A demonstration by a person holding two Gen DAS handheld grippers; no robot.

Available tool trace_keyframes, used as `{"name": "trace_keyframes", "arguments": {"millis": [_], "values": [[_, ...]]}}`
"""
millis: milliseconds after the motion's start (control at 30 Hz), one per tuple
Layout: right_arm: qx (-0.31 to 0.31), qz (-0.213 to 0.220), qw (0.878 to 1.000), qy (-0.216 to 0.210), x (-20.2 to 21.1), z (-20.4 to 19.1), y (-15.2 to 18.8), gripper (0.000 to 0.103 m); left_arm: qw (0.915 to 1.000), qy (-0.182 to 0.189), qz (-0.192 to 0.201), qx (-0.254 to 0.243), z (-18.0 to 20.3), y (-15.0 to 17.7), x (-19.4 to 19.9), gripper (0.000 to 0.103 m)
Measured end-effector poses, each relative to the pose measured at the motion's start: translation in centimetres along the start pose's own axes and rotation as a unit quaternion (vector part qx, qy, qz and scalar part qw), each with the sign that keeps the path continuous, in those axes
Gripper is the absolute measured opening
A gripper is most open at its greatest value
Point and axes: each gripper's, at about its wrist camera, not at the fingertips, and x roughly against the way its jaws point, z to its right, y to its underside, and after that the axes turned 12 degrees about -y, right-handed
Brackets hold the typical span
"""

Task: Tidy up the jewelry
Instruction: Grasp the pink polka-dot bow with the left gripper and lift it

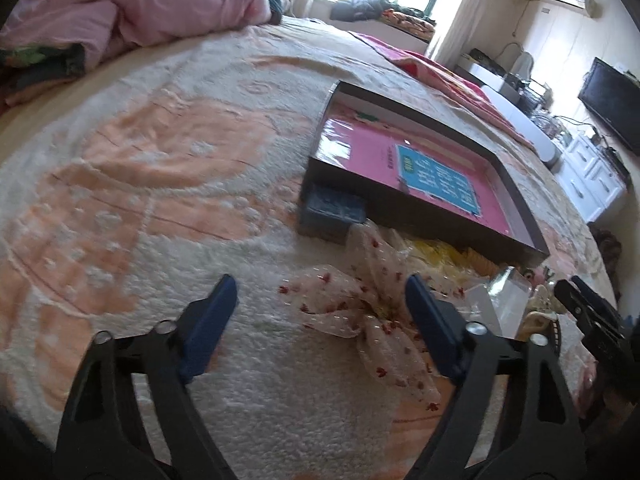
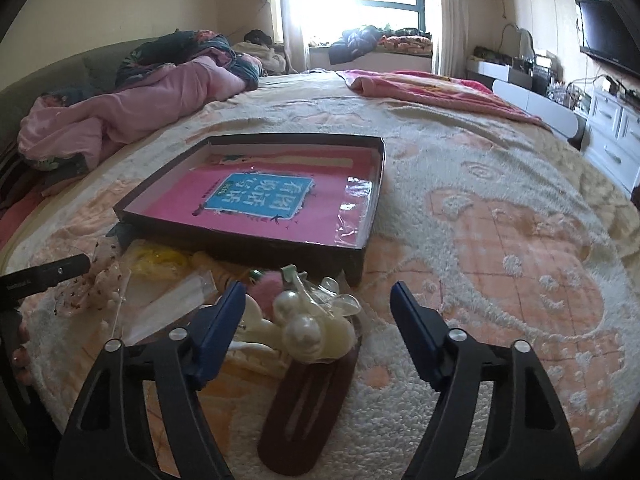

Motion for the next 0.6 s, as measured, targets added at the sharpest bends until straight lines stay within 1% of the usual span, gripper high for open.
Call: {"name": "trace_keyframes", "arguments": {"millis": [67, 100, 167, 200, 233, 267, 300, 333, 400, 500, 600], "values": [[0.0, 0.0, 1.0, -0.004, 0.0, 0.1, 0.0, 0.063, 0.9999, 0.011, -0.004, -0.01, 0.5, 0.2, -0.2, 0.054], [-0.003, -0.001, 1.0, -0.007, -0.1, 0.3, 0.0, 0.061, 0.9997, 0.016, -0.005, -0.014, 0.8, 0.3, -0.3, 0.049], [-0.01, -0.004, 1.0, -0.009, -0.2, 0.6, 0.0, 0.052, 0.9995, 0.022, -0.005, -0.023, 1.2, 0.3, -0.3, 0.032], [-0.011, -0.004, 1.0, -0.013, -0.2, 0.7, 0.1, 0.05, 0.9992, 0.028, -0.002, -0.029, 1.5, 0.4, -0.2, 0.026], [-0.01, -0.004, 1.0, -0.014, -0.2, 0.6, 0.0, 0.045, 0.9989, 0.032, 0.0, -0.034, 1.6, 0.4, -0.2, 0.017], [-0.008, -0.003, 1.0, -0.015, -0.1, 0.6, 0.0, 0.041, 0.9986, 0.034, 0.004, -0.04, 1.8, 0.4, 0.0, 0.014], [-0.005, -0.002, 1.0, -0.016, 0.0, 0.5, 0.1, 0.041, 0.9983, 0.035, 0.008, -0.045, 2.0, 0.4, 0.1, 0.012], [-0.005, 0.0, 1.0, -0.019, 0.1, 0.5, 0.1, 0.041, 0.9979, 0.038, 0.015, -0.05, 2.2, 0.5, 0.5, 0.006], [-0.009, 0.004, 1.0, -0.023, 0.3, 0.6, 0.2, 0.04, 0.9973, 0.044, 0.025, -0.054, 2.2, 0.3, 1.0, 0.004], [-0.014, 0.01, 1.0, -0.022, 0.8, 0.9, 0.2, 0.04, 0.9962, 0.052, 0.045, -0.054, 2.3, -0.1, 2.3, 0.003], [-0.02, 0.019, 0.999, -0.019, 1.4, 1.4, 0.2, 0.039, 0.9953, 0.061, 0.055, -0.053, 2.7, -0.9, 2.9, 0.003]]}}
